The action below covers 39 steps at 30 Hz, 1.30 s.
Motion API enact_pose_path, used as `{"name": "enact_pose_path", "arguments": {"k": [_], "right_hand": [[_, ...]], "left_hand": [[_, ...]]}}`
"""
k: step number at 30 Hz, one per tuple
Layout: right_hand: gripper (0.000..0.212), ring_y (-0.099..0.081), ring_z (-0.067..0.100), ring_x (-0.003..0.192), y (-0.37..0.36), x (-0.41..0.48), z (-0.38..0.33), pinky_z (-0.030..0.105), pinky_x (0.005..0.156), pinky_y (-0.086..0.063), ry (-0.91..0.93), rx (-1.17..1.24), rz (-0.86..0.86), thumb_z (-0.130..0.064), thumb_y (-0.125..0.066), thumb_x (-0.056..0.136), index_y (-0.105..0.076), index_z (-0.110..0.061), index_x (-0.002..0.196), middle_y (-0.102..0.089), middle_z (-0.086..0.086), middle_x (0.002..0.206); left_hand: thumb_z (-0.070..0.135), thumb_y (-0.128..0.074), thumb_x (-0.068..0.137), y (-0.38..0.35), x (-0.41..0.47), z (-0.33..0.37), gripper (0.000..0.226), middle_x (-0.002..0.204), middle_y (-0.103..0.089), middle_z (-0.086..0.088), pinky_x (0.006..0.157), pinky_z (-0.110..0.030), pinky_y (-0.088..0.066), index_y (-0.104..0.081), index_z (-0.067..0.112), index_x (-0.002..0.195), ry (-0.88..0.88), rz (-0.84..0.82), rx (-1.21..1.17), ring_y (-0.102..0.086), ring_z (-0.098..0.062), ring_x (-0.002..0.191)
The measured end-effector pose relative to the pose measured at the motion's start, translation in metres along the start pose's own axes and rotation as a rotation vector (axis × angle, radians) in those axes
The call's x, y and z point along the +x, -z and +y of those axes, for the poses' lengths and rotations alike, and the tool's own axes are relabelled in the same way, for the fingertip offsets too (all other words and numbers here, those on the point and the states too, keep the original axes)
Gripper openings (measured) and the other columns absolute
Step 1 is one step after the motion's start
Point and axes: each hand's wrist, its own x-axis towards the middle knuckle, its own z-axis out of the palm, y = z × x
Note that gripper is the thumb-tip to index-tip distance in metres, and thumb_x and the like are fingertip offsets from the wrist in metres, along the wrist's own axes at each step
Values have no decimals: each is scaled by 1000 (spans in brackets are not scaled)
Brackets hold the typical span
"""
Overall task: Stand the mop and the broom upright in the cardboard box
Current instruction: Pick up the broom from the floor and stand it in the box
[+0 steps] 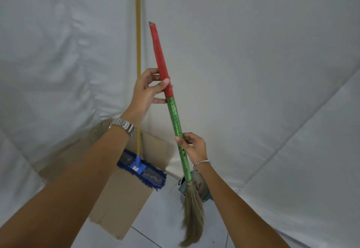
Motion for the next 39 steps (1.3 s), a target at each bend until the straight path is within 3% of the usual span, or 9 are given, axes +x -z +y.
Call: {"name": "enact_pose_path", "arguments": {"k": [7, 12, 16, 20, 25, 31, 35, 39], "right_hand": [[27, -61, 9, 72, -92, 22, -41, 21, 72, -53, 80, 34, -30, -9, -80, 66, -65, -23, 83, -65, -6, 74], [30, -61, 18, 77, -178, 38, -45, 11, 68, -51, 76, 20, 6, -4, -79, 65, -67, -13, 91, -69, 9, 85], [32, -62, 22, 82, -245, 54, -50, 22, 74, -52, 50, 39, 24, -2, -77, 67, -66, -5, 96, -69, 16, 91], [29, -58, 14, 76, -295, 72, -53, 5, 63, -48, 38, 79, 52, 3, -74, 69, -65, -5, 96, -66, 11, 89], [32, -57, 14, 81, -349, 108, -42, 4, 63, -47, 10, 99, 86, 4, -72, 70, -65, -6, 99, -64, 6, 92], [31, -58, 6, 81, -403, 182, -7, 6, 63, -48, -43, 61, 69, 1, -73, 70, -65, -10, 99, -65, 6, 95], [29, -61, 16, 84, -443, 232, 16, 7, 65, -49, -84, 34, 22, 0, -72, 71, -65, -10, 98, -66, 7, 94], [29, -59, 4, 81, -495, 276, 35, 2, 65, -46, -130, 29, -14, 2, -71, 72, -65, -9, 98, -66, 3, 92]], "left_hand": [[9, -64, 84, 82, 16, 31, 21, 96, -58, -5, 56, -38, -60, -54, 14, 101, -30, 93, 58, -66, -32, 90], [8, -65, 83, 158, 31, 31, 22, 100, -59, -10, 60, -45, -61, -54, 14, 101, -38, 117, 101, -64, -39, 98], [8, -65, 83, 222, 50, 26, 21, 103, -57, -13, 60, -40, -61, -55, 15, 100, -33, 118, 93, -62, -38, 101], [8, -65, 83, 266, 67, 16, 23, 105, -58, -12, 62, -39, -61, -55, 15, 103, -24, 132, 92, -64, -33, 98], [8, -65, 83, 314, 100, -9, 23, 99, -58, -3, 61, -35, -61, -56, 14, 103, -7, 158, 85, -67, -8, 78], [6, -66, 82, 367, 165, -63, 23, 99, -60, -4, 58, -31, -60, -57, 17, 100, 33, 168, 74, -69, -8, 74], [4, -66, 81, 408, 210, -98, 24, 95, -61, -2, 61, -33, -61, -58, 15, 100, 71, 190, 78, -70, -10, 75], [3, -66, 81, 457, 249, -134, 26, 93, -62, 0, 63, -35, -61, -57, 9, 104, 112, 210, 107, -70, -8, 74]]}}
